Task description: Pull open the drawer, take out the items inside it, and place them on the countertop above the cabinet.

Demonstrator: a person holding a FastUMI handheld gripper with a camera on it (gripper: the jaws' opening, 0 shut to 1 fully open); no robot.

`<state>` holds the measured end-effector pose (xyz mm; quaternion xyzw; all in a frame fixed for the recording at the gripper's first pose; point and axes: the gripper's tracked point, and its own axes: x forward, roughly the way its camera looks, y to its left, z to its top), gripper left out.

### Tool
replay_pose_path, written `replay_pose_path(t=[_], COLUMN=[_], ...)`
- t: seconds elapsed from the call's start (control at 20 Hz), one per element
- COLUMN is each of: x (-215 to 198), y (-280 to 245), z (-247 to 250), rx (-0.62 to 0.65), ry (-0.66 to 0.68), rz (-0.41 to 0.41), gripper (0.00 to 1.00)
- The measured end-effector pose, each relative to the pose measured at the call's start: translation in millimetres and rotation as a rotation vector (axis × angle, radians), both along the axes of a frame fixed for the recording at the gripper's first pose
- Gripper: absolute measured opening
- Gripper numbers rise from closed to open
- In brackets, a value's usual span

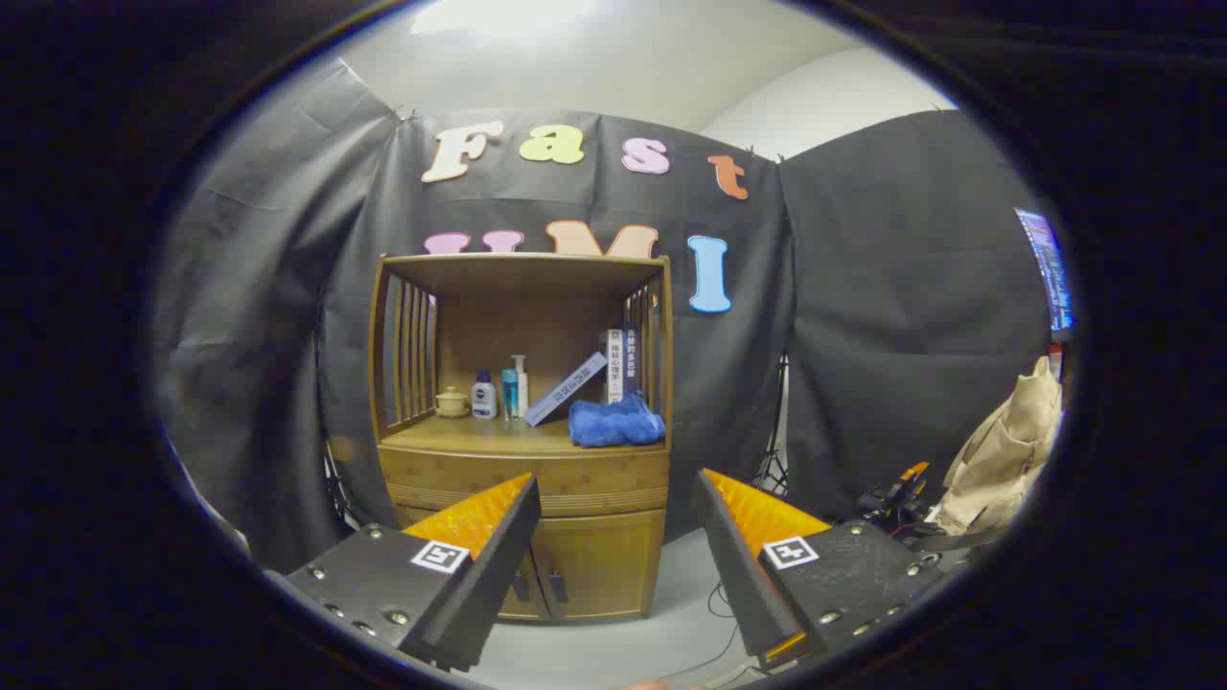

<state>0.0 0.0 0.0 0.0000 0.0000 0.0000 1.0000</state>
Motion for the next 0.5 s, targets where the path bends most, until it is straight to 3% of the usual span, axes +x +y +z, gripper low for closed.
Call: replay_pose_path(t=[0.5], x=[7.3], y=[-0.3], z=[-1.8], rx=[-0.001], ry=[0.009], rz=[-0.002], gripper=[0.96])
